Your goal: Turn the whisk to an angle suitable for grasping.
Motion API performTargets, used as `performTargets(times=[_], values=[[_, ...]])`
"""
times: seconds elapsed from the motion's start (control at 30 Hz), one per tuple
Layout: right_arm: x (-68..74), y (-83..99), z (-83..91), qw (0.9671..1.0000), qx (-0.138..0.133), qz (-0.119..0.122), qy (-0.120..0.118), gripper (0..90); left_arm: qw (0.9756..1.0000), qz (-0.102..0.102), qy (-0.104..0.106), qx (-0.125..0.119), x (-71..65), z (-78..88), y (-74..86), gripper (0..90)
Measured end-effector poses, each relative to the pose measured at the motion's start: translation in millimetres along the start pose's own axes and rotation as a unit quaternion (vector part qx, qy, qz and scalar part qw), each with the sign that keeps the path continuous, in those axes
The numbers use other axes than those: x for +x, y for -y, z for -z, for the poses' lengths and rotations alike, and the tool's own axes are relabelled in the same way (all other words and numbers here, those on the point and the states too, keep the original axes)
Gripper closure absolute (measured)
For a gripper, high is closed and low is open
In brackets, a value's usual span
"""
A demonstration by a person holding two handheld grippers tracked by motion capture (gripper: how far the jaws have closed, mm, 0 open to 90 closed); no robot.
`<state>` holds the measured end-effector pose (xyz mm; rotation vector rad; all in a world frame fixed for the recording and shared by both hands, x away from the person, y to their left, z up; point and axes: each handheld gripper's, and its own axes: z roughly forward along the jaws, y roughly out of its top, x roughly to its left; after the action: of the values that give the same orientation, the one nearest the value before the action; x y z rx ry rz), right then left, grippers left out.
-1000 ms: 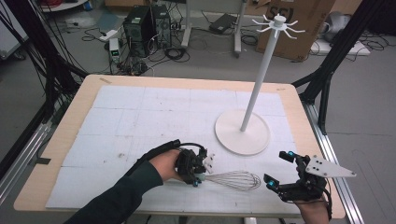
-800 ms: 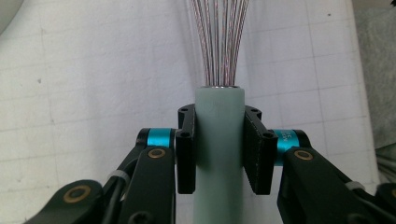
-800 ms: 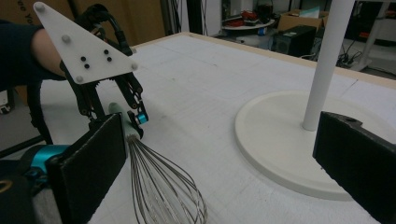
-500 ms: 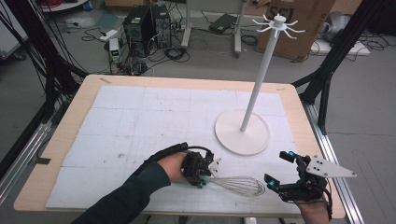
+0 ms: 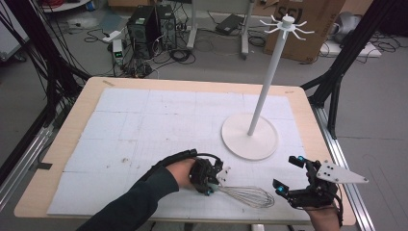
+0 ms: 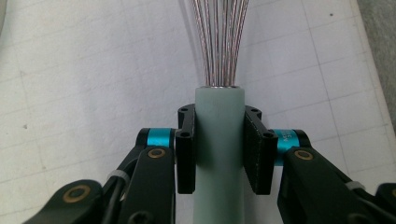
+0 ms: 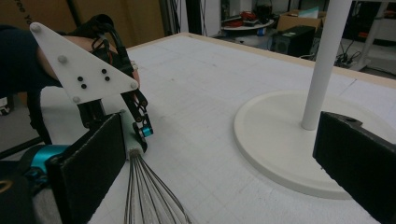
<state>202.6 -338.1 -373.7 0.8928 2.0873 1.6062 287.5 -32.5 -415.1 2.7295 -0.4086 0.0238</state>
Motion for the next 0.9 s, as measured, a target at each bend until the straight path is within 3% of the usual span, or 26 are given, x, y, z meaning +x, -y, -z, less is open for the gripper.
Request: performTargets(times=[0.67, 0.9], values=[[0.9, -0.7, 0.1, 1.0, 0.0, 0.002, -0.002, 2.1, 0.9997, 0.024, 0.004, -0.007, 3.2, -0.4, 1.5, 60.7], [0.8, -0.5, 0.2, 1.0, 0.001, 0.002, -0.003, 2.1, 0.9992, 0.033, 0.007, -0.022, 3.5, 6.9, 3.2, 58.7]])
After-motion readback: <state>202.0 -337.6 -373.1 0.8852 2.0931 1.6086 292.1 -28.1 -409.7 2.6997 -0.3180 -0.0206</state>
